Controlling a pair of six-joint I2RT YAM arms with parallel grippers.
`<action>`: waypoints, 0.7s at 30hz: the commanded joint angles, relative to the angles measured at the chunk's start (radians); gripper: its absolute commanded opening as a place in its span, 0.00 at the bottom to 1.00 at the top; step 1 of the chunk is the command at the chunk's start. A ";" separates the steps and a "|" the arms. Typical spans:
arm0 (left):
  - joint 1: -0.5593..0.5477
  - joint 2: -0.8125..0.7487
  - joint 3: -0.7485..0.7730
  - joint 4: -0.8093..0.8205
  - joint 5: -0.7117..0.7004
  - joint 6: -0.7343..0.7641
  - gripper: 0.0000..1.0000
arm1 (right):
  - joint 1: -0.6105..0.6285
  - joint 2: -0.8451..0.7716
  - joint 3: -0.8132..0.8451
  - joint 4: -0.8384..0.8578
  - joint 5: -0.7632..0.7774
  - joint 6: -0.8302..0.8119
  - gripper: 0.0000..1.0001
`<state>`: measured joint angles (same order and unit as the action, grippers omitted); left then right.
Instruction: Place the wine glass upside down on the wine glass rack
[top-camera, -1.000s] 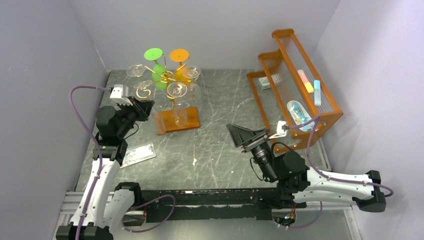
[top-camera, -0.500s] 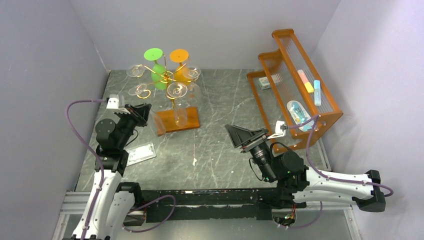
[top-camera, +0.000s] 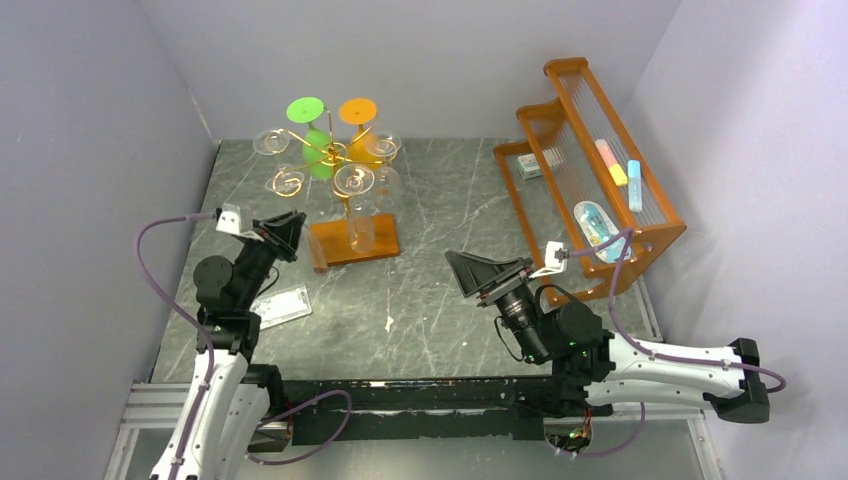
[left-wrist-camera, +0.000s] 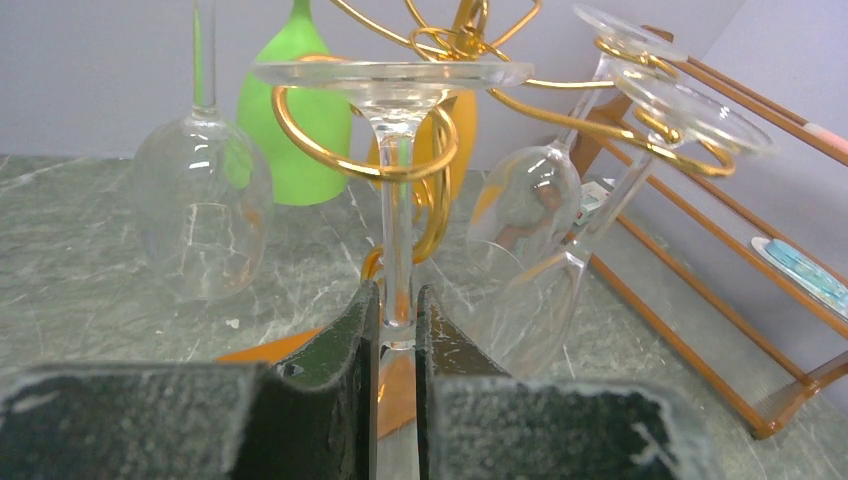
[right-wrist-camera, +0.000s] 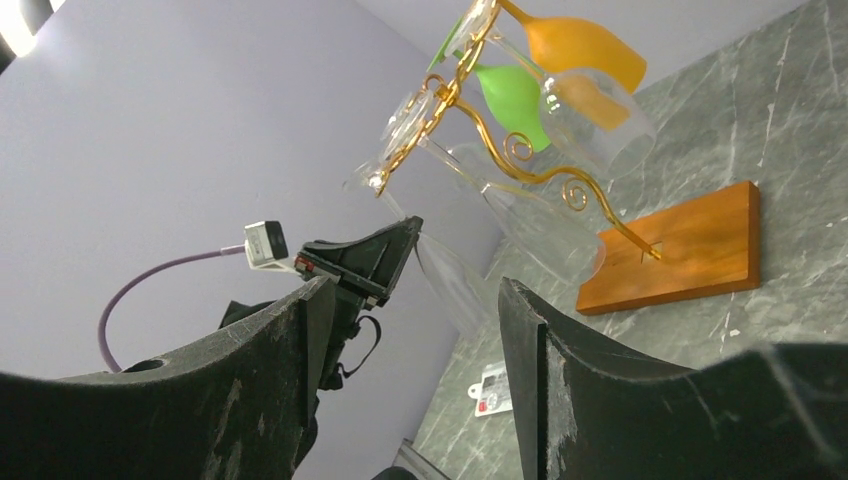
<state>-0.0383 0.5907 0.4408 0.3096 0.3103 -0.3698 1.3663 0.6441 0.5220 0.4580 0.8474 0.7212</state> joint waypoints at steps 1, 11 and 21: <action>-0.005 -0.032 -0.061 0.175 0.051 0.013 0.05 | -0.005 0.012 0.011 -0.008 0.012 0.012 0.65; -0.006 0.090 -0.023 0.105 0.103 -0.023 0.31 | -0.007 0.016 0.010 -0.019 0.000 0.042 0.65; -0.006 0.106 0.106 -0.240 0.010 -0.030 0.93 | -0.007 0.023 0.005 -0.019 -0.007 0.064 0.64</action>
<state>-0.0387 0.6933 0.4721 0.2409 0.3546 -0.4019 1.3640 0.6659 0.5220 0.4423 0.8223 0.7643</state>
